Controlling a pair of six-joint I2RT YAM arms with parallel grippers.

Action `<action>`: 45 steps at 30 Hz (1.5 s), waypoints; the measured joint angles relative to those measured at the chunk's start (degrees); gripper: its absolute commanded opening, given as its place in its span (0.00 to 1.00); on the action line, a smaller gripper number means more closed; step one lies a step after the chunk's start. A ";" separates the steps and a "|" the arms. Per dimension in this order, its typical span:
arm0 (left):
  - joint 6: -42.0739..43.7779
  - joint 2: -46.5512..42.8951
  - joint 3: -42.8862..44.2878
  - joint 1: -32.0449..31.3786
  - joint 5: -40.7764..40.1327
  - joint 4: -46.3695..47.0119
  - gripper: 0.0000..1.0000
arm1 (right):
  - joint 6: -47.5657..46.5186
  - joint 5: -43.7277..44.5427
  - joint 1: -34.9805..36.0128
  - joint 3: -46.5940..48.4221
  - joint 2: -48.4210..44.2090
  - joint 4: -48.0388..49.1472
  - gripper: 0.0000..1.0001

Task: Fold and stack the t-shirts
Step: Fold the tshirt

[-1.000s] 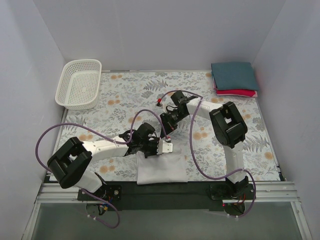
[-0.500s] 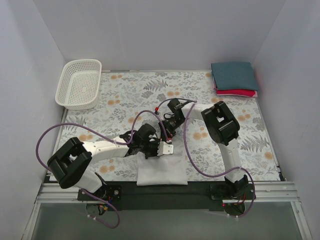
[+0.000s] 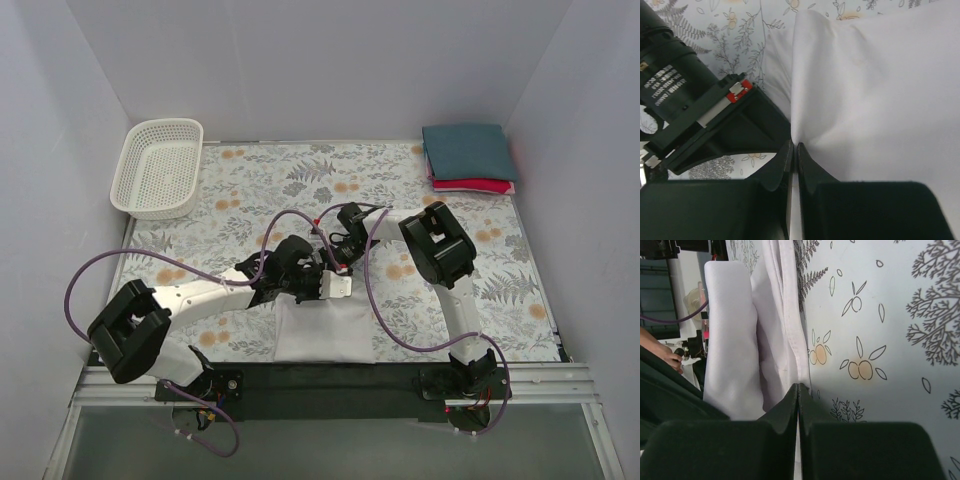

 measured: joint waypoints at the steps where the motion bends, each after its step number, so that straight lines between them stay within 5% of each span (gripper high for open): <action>1: 0.33 0.00 0.24 0.20 -0.24 0.26 0.00 | 0.00 -0.20 0.00 -0.02 0.09 -0.02 0.03; 17: 4.20 3.17 1.36 5.97 -2.08 4.46 0.00 | 0.00 -0.33 0.00 0.07 0.20 -0.13 0.03; 25: 4.33 3.17 1.36 5.95 -0.28 5.14 0.01 | -0.07 4.92 0.04 5.03 0.20 -2.16 0.20; 31: 4.24 3.10 1.36 5.95 -0.37 4.98 0.30 | -1.38 13.07 -1.81 13.73 0.15 -4.81 0.48; 37: -1.29 0.42 3.58 6.91 0.11 -0.63 0.38 | -3.34 17.75 -7.85 20.04 -1.66 -8.22 0.60; 45: -17.66 -5.86 8.55 18.56 4.57 -8.07 0.45 | -5.90 17.62 -15.96 12.09 -15.98 -10.99 0.56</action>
